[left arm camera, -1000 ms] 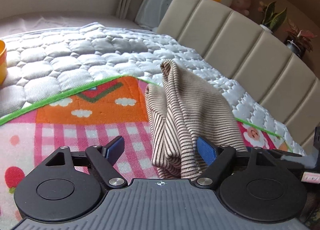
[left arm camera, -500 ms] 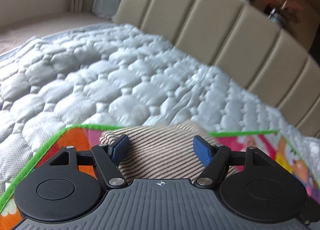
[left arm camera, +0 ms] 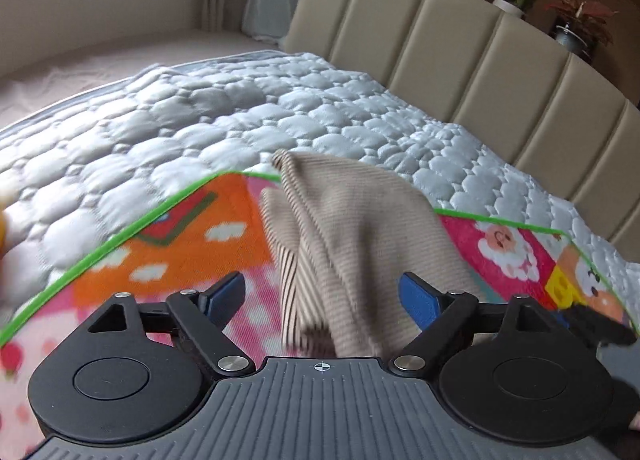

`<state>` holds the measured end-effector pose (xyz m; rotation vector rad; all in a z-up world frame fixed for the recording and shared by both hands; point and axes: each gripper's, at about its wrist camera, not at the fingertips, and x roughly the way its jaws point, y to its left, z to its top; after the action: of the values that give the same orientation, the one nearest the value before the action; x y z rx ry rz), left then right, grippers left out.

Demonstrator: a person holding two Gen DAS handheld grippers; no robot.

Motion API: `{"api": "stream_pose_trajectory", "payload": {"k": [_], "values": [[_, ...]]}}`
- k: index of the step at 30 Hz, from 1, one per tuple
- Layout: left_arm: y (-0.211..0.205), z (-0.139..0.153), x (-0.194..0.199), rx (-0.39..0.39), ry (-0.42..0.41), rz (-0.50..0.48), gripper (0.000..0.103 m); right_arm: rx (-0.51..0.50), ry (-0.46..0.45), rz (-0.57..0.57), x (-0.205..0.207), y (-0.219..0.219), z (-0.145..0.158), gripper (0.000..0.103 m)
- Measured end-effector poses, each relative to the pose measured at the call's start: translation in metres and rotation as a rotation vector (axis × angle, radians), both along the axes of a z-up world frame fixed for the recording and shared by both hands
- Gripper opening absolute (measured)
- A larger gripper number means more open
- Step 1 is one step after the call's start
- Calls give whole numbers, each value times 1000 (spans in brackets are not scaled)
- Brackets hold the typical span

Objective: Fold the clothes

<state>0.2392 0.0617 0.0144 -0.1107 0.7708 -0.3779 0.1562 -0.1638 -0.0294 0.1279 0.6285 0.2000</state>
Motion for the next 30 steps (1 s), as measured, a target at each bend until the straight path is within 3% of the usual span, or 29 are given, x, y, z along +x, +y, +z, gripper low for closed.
{"api": "stream_pose_trajectory", "payload": {"k": [2,5,10,12,15,17,22,30], "values": [[4,6,-52,6,-15,93,99,2,36,-5,-19,-8,8,103],[-2,15,-120,14,-71,208,103,3,0,-21,-52,-23,22,103],[-19,20,-188,72,-175,325,103,-75,-79,-55,-99,-39,38,103],[-23,16,-199,85,-155,347,103,-94,-93,-72,-117,-44,30,103],[-27,3,-209,81,-118,361,103,-136,-11,-55,-115,-40,13,103],[-29,-8,-212,72,-98,352,103,-156,-34,-15,-116,-31,13,103],[-38,-9,-219,91,-155,321,103,-230,-81,28,-124,-12,11,103],[-59,-8,-228,193,-207,253,103,-149,-67,-36,-121,-28,16,103]]}}
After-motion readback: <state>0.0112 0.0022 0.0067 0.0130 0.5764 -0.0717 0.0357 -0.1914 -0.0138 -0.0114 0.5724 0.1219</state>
